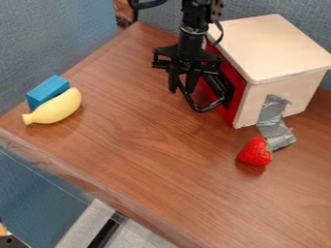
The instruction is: Open the drawer
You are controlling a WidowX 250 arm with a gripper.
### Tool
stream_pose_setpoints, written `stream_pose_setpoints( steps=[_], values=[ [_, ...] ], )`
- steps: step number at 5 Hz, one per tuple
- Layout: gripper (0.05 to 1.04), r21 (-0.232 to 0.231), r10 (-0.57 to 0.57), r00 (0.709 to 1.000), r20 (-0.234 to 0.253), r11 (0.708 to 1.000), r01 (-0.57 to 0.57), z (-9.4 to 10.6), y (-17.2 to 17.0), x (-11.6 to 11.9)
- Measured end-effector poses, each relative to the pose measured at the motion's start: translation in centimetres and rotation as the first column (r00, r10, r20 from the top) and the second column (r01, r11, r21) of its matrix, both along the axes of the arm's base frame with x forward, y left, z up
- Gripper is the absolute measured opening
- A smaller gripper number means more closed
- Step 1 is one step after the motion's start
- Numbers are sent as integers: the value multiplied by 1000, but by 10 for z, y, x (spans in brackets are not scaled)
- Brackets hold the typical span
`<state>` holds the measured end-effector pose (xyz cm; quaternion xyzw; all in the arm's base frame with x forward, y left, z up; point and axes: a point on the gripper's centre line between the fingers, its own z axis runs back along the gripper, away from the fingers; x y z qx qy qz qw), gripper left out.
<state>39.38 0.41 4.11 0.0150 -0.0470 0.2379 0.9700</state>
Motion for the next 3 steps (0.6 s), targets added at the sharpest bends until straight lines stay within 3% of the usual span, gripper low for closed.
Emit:
stream_pose_setpoints(
  steps=[3],
  values=[
    [290, 21, 2, 1000, -26, 1000, -2, 2, 9, -15]
  ],
)
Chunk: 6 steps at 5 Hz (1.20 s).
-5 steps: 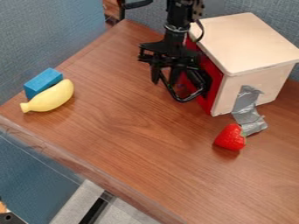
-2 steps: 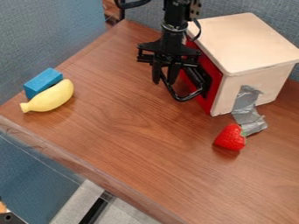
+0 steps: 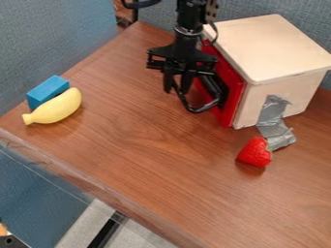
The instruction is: Open the drawer
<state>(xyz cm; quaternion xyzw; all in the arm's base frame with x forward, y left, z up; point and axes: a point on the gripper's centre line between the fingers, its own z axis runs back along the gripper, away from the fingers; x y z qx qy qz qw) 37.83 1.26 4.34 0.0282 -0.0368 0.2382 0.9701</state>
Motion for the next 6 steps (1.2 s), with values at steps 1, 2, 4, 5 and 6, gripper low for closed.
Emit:
stream_pose_setpoints(
  steps=[1, 2, 4, 5, 6],
  values=[
    [289, 15, 3, 1000, -9, 1000, -3, 3, 6, -9],
    [288, 18, 17, 1000, -19, 1000, -17, 5, 13, -16],
    [250, 27, 53, 998, -35, 998, -52, 11, 27, -33],
    [248, 38, 58, 997, -48, 998, -56, 10, 32, -41],
    [247, 47, 70, 996, -61, 997, -67, 10, 35, -50]
  ],
)
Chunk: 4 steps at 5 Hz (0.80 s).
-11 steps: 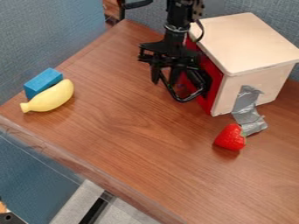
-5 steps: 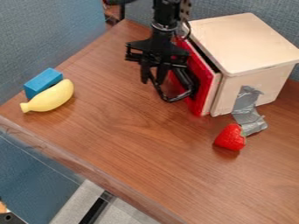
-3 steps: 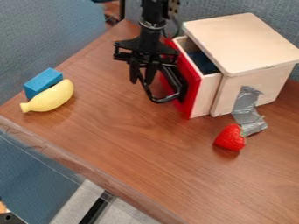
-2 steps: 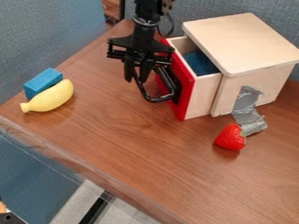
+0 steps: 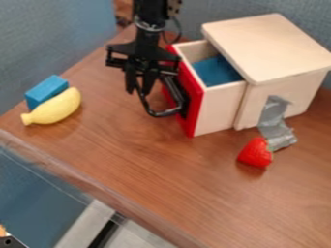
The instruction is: Open the drawer
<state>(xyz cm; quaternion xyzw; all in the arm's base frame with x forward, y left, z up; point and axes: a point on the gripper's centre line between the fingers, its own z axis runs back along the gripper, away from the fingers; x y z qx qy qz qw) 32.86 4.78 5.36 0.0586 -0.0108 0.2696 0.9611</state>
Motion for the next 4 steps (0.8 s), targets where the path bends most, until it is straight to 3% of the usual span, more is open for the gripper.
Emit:
stream_pose_setpoints(
  steps=[4],
  values=[
    [247, 26, 38, 999, -23, 999, -37, 7, 11, -21]
  ],
)
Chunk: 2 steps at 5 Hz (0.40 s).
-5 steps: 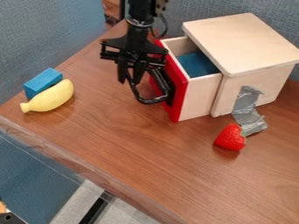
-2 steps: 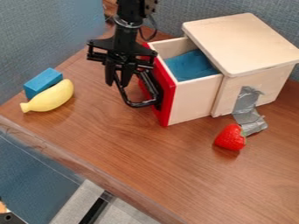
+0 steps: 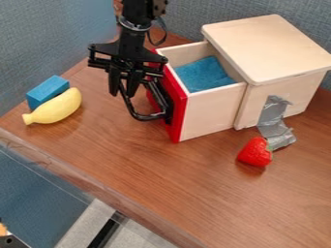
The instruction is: Open the drawer
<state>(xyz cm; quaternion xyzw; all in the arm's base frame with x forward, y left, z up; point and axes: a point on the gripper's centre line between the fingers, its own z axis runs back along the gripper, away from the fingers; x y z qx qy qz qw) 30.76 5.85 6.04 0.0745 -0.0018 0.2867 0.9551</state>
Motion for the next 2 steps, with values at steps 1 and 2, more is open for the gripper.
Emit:
stream_pose_setpoints(
  steps=[1, 2],
  values=[
    [247, 6, 9, 1000, -8, 1000, -9, 0, 1, -1],
    [280, 1, 14, 1000, -11, 1000, -14, 0, 1, -2]
  ],
)
